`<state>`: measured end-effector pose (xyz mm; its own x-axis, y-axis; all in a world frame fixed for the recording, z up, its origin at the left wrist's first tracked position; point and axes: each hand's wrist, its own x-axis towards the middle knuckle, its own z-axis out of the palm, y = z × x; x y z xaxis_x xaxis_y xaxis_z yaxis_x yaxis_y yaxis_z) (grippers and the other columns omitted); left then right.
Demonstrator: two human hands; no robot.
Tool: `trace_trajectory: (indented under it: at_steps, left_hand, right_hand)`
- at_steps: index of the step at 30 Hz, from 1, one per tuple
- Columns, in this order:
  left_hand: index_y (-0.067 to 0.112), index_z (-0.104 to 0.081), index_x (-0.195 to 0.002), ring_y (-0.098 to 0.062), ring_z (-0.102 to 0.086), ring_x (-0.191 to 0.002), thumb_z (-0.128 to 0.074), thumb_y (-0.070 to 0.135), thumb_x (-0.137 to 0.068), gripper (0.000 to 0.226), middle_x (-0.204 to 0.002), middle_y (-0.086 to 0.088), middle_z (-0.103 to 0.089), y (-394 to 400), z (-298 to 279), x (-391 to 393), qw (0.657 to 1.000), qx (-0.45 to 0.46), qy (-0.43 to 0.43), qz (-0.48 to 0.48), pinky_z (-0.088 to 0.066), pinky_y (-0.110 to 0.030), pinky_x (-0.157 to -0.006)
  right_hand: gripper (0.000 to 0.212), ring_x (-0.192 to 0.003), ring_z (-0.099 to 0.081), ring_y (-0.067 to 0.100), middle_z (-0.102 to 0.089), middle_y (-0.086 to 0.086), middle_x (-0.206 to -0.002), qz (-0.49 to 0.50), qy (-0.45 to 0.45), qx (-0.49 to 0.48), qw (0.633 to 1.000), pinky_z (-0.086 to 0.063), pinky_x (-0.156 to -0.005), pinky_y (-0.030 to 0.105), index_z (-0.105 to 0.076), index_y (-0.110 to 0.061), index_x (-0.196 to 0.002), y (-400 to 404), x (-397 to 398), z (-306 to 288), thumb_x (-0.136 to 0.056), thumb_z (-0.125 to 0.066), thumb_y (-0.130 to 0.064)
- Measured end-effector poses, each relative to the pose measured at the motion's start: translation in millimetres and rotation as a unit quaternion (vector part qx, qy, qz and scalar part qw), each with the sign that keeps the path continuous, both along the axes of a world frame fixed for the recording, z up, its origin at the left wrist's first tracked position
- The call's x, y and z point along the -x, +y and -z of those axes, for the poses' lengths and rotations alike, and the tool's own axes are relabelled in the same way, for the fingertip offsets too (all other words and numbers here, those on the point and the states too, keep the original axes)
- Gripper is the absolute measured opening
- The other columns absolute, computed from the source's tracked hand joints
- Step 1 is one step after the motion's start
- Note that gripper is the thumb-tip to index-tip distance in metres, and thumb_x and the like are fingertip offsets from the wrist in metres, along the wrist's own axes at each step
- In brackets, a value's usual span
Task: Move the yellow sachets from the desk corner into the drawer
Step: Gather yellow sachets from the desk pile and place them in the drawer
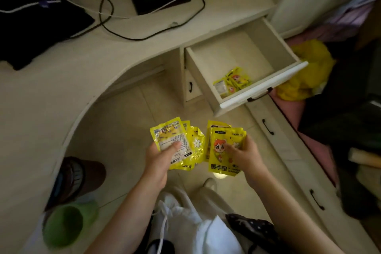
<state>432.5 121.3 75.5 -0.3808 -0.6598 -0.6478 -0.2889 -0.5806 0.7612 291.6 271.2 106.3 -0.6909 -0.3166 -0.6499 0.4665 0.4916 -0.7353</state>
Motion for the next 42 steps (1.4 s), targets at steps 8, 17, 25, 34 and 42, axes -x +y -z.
trace_trajectory:
  at_steps: [8, 17, 25, 34, 42]
  left_hand:
    - [0.008, -0.066, -0.108, -0.022, -0.073, -0.086, -0.074, 0.001, -0.077, 0.032, -0.096, -0.009, -0.074, 46.0, 2.6, 89.7, 0.998, 0.000, 0.001, 0.056, -0.059, -0.036, -0.072]
    - [0.016, -0.066, -0.100, -0.018, -0.072, -0.086, -0.074, 0.003, -0.079, 0.026, -0.095, -0.004, -0.075, 14.1, 12.8, 178.2, 0.999, -0.006, 0.002, 0.052, -0.057, -0.033, -0.073]
    - [0.014, -0.066, -0.104, -0.021, -0.071, -0.088, -0.077, 0.004, -0.076, 0.032, -0.100, -0.009, -0.074, -36.1, 27.3, 262.0, 0.999, -0.008, -0.010, 0.053, -0.058, -0.040, -0.078]
    - [0.015, -0.064, -0.110, -0.025, -0.070, -0.097, -0.087, 0.026, -0.060, 0.056, -0.104, -0.006, -0.073, -49.8, 35.3, 320.7, 0.997, -0.038, -0.056, 0.043, -0.051, -0.053, -0.093]
    - [0.016, -0.065, -0.109, -0.021, -0.070, -0.094, -0.086, 0.027, -0.059, 0.056, -0.102, -0.004, -0.073, -31.0, 43.8, 384.3, 0.994, -0.047, -0.090, -0.030, -0.053, -0.042, -0.090]
  right_hand:
    - [0.026, -0.077, -0.065, 0.014, -0.066, 0.001, -0.094, 0.066, 0.009, -0.012, 0.998, -0.050, -0.057, 0.026, -0.052, -0.017, -0.110, 63.9, 73.6, -0.1, -0.088, -0.064, -0.008]
    - [0.028, -0.076, -0.066, 0.011, -0.067, -0.001, -0.093, 0.070, 0.016, -0.008, 0.997, -0.049, -0.055, 0.023, -0.054, -0.013, -0.115, 41.7, 160.4, 6.2, -0.088, -0.064, -0.009]
    - [0.026, -0.077, -0.066, 0.012, -0.068, 0.000, -0.094, 0.072, 0.032, 0.016, 0.997, -0.050, -0.057, 0.025, -0.054, -0.017, -0.110, -12.0, 245.7, 1.4, -0.088, -0.064, -0.006]
    - [0.022, -0.077, -0.066, 0.011, -0.066, -0.005, -0.089, 0.048, 0.032, -0.012, 0.998, -0.050, -0.057, 0.024, -0.052, -0.021, -0.103, -36.3, 326.6, 10.8, -0.088, -0.065, -0.012]
    - [0.025, -0.081, -0.067, 0.014, -0.068, 0.000, -0.094, -0.036, 0.017, -0.022, 0.999, -0.053, -0.059, 0.028, -0.052, -0.019, -0.107, -41.8, 407.0, 22.3, -0.088, -0.065, -0.010]
